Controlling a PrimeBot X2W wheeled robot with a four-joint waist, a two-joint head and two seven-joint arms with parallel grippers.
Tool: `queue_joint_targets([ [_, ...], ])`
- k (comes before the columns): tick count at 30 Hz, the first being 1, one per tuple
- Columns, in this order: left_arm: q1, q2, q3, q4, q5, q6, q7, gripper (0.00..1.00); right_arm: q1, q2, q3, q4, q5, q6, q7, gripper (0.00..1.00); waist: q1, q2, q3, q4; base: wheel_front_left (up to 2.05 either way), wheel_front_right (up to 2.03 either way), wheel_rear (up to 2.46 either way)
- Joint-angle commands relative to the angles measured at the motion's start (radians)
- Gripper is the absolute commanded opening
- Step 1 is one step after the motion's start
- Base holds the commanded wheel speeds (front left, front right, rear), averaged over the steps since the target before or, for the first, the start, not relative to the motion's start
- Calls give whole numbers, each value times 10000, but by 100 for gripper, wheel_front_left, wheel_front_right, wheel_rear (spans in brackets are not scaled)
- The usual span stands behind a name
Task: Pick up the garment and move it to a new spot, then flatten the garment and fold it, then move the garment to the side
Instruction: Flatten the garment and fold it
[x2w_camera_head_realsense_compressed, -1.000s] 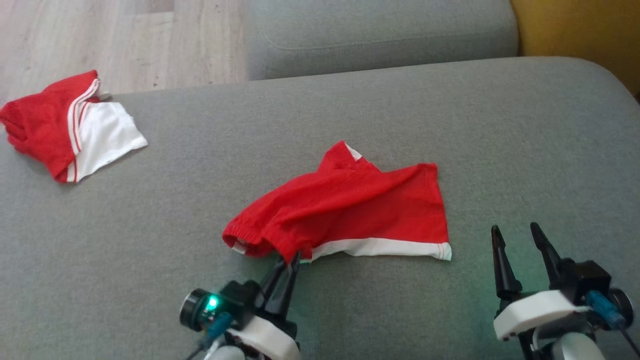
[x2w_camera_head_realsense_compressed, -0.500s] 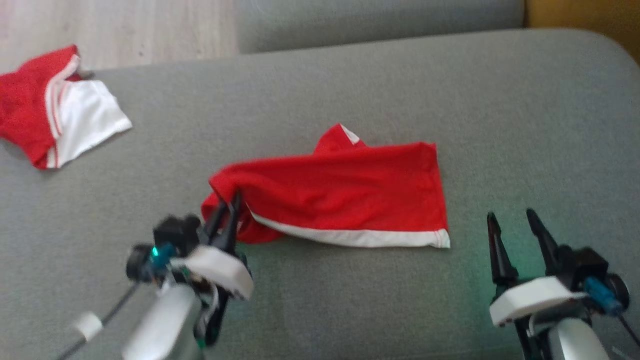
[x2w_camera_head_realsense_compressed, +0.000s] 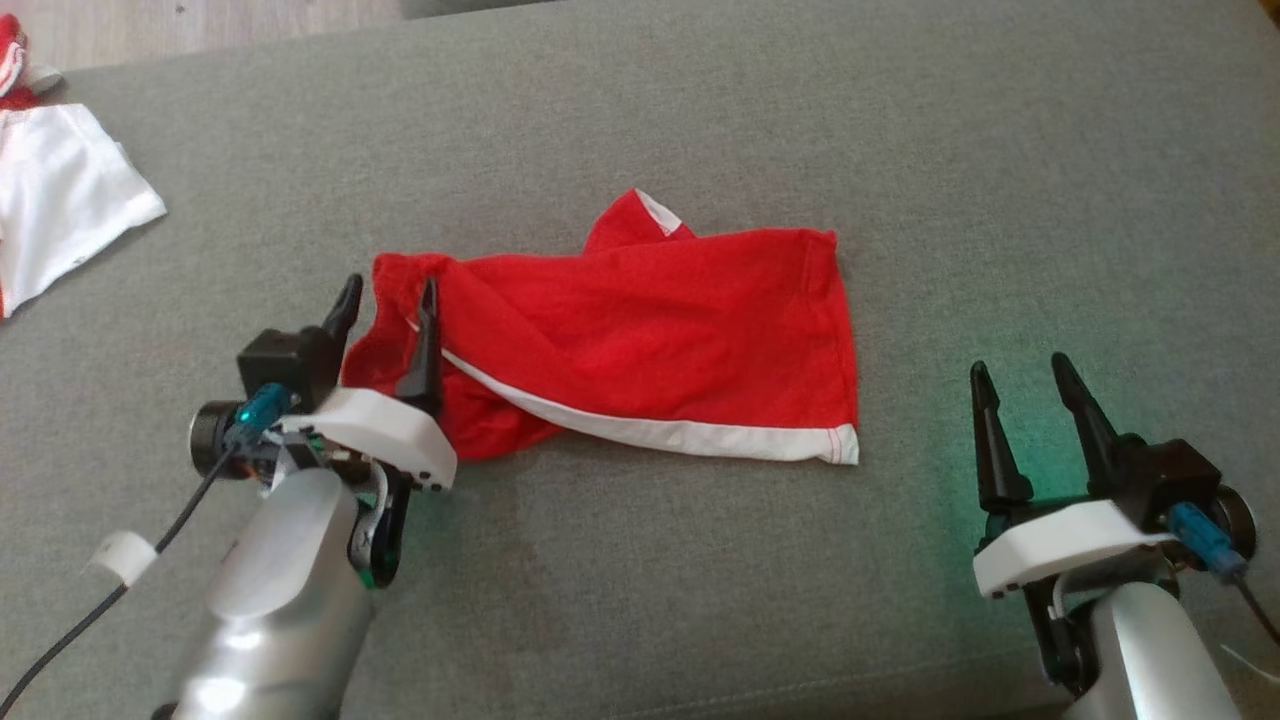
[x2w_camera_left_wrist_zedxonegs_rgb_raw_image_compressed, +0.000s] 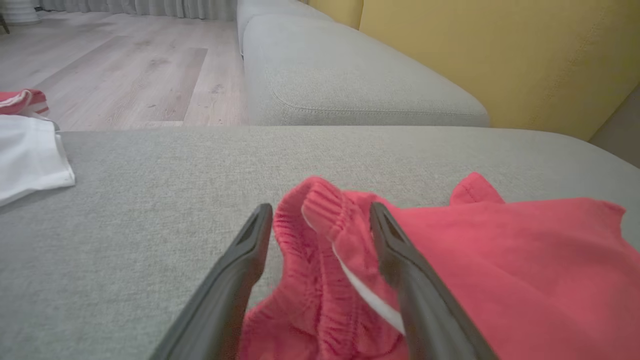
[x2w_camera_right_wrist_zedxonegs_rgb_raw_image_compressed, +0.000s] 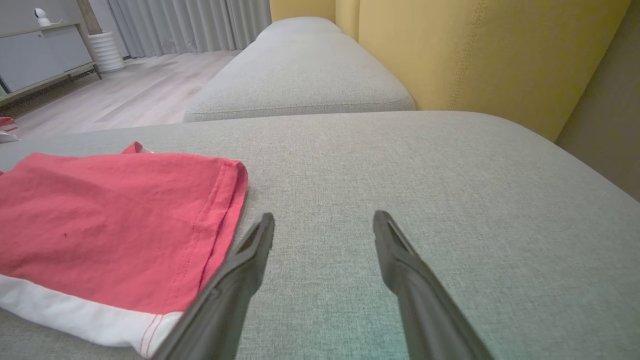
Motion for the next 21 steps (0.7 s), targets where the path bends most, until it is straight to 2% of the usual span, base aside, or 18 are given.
queue_joint_targets([
  [1, -369, 199, 404, -195, -50, 17, -147, 100, -301, -53, 203, -245, 55, -7, -132, 100, -2, 0, 1, 13, 0, 0, 0],
  [6, -125, 200, 375, -400, -10, -29, -456, 100, -274, -53, 56, -112, 53, -7, -203, 100, -2, 0, -101, 188, 0, 0, 0],
  [10, 778, 68, 235, -1115, -98, 8, -496, 100, -171, -53, -52, 3, 75, -7, -254, 100, -2, 0, -370, 430, 0, 0, 0],
  [15, 1608, -12, -133, -1759, -202, 32, 226, 100, -97, -53, 1, 73, 117, -7, -277, 100, -2, 0, -553, 532, 0, 0, 0],
  [21, 1822, 38, -470, -1924, -222, 182, 1320, 100, -160, -53, 158, 89, 187, -7, -286, 100, -2, 0, -494, 313, 0, 0, 0],
])
